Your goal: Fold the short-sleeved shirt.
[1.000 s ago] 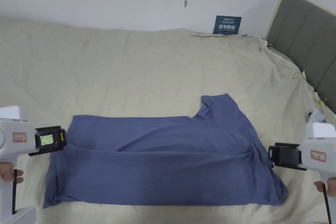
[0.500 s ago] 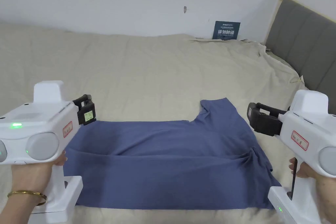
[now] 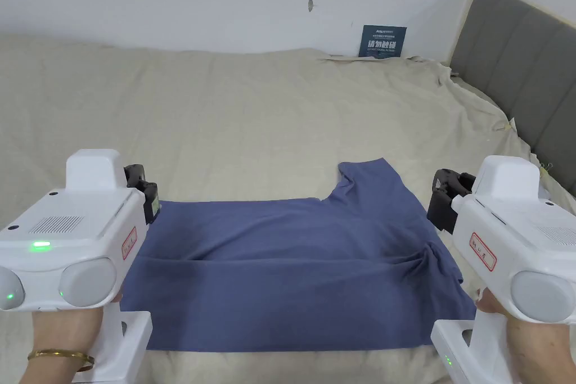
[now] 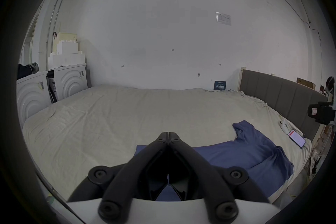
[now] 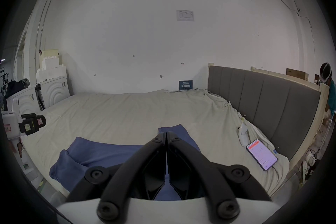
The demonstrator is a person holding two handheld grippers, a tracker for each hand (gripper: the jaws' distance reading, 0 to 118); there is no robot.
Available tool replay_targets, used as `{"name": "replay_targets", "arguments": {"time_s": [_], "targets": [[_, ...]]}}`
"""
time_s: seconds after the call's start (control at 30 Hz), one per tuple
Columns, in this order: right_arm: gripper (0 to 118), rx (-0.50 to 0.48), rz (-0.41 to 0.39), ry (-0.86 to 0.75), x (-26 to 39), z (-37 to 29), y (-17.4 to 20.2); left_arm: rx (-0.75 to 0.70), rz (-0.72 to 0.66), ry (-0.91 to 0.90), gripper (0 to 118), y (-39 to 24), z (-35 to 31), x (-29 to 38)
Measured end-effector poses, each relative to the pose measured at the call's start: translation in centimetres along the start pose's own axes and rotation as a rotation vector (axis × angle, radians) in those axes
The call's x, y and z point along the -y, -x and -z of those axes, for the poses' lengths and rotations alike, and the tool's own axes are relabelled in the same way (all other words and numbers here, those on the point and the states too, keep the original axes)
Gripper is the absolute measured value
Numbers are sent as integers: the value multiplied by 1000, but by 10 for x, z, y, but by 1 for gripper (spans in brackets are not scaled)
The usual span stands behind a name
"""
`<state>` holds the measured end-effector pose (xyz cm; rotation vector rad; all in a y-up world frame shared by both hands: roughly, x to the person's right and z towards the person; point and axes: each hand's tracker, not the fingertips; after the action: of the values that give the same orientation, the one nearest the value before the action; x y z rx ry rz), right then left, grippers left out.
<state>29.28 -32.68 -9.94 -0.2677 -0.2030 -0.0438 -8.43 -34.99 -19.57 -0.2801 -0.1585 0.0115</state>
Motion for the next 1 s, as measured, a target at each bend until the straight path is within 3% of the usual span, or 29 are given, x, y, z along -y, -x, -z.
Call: {"name": "replay_targets", "arguments": {"time_s": [0.53, 0.67, 0.9, 1.0], "targets": [[0, -29, -30, 117, -7, 62, -9, 6, 0, 20, 0, -1, 18, 2], [0, -51, 40, 231, -22, 106, -19, -2, -2, 32, 0, 0, 30, 0], [0, -2, 44, 408, -39, 198, -34, -17, -20, 54, 0, 1, 58, -1], [0, 12, 108, 535, -35, 238, -43, -19, -30, 72, 0, 1, 70, -2]]}}
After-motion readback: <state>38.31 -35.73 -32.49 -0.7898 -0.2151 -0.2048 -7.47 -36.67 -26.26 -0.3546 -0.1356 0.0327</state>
